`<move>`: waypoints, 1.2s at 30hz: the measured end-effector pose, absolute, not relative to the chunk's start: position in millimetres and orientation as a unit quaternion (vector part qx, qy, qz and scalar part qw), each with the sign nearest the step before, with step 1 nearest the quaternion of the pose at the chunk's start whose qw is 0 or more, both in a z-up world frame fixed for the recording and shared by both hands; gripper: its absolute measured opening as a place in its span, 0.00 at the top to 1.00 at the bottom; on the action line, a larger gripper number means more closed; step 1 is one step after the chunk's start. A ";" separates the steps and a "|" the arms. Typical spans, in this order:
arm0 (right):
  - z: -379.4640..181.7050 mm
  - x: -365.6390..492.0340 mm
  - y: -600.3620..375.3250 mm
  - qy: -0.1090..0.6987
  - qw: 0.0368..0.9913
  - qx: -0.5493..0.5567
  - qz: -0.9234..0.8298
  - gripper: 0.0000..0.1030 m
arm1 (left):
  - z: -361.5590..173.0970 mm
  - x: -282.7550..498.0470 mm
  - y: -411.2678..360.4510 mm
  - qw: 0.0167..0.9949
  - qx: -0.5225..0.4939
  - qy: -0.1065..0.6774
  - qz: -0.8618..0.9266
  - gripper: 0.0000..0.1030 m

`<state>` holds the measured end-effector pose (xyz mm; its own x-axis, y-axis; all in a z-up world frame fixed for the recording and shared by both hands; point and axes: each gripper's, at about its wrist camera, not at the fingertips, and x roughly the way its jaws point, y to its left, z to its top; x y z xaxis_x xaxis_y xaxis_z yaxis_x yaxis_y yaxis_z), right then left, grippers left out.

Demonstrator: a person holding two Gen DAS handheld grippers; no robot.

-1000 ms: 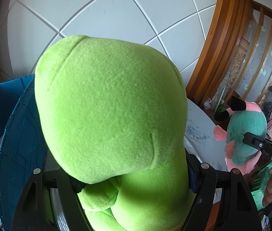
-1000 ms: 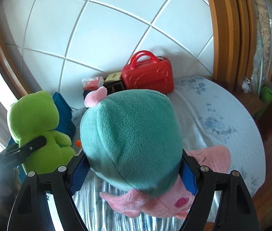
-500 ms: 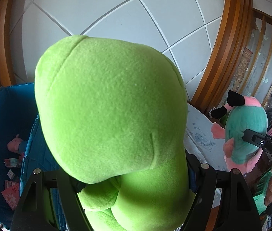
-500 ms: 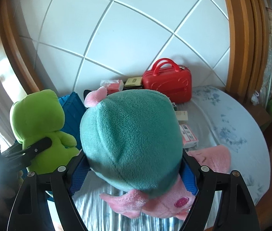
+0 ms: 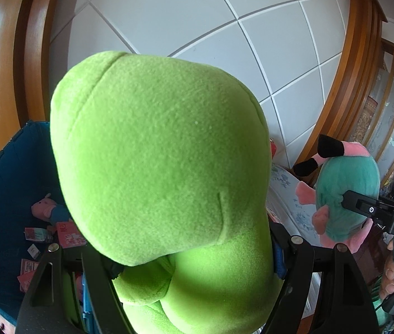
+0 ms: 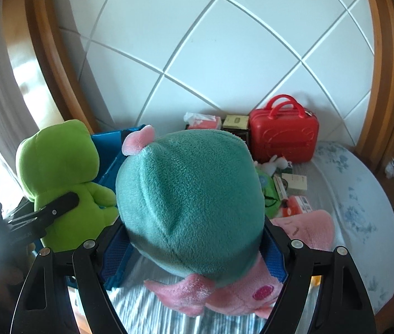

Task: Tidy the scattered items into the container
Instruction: 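Lift the green frog with the left tool while the right tool lifts the teal pig toward the crate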

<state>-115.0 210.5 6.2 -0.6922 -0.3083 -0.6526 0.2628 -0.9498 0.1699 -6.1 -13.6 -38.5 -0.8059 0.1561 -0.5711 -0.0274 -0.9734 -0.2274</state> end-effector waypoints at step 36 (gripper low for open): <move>0.8 -130.3 -58.3 0.028 0.280 0.357 -0.890 0.19 | -58.4 34.0 -222.7 -0.081 -0.290 -0.182 0.936 0.26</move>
